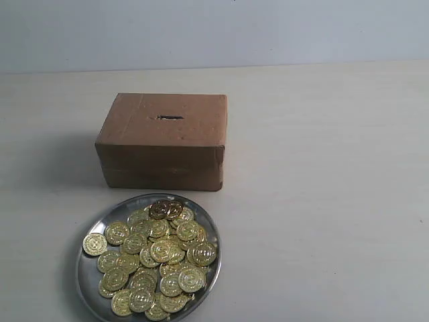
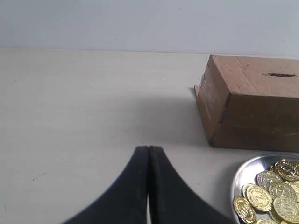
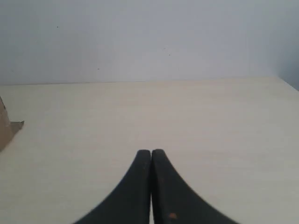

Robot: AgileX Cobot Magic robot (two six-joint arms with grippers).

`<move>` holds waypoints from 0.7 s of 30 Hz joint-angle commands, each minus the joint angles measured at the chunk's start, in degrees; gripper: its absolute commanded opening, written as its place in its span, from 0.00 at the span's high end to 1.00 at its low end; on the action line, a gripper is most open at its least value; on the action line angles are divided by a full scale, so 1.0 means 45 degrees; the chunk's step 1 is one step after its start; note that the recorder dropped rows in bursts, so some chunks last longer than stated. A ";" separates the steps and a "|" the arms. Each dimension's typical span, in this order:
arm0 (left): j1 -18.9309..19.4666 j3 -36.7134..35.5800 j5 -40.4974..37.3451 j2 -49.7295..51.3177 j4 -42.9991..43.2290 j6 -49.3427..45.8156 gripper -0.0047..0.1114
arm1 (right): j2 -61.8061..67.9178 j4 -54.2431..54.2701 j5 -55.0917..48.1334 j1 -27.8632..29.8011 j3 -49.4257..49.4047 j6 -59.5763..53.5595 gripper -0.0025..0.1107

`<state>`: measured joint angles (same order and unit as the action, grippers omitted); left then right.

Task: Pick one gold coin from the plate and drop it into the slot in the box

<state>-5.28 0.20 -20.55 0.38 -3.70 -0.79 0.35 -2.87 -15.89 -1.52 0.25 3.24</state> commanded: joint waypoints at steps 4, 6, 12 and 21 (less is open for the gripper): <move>0.0035 -0.0044 0.1343 -0.0084 -0.4044 0.0244 0.96 | -0.0079 0.0422 0.2992 0.0045 -0.0055 0.0070 0.98; 0.0035 -0.0044 0.2192 -0.0084 -0.5739 0.0177 0.96 | -0.0079 0.1280 0.4277 0.0045 -0.0055 0.0235 0.98; 0.0035 -0.0044 0.3285 -0.0084 -0.7263 0.0377 0.96 | -0.0079 0.1633 0.5952 0.0045 -0.0055 0.0438 0.98; 0.0035 -0.0044 0.1823 -0.0084 -0.8305 0.0392 0.96 | -0.0079 0.2841 0.4713 0.0045 -0.0055 0.5773 0.98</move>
<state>-5.28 0.20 -9.95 0.38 -37.99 1.81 0.35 10.14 8.56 -1.52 0.25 25.12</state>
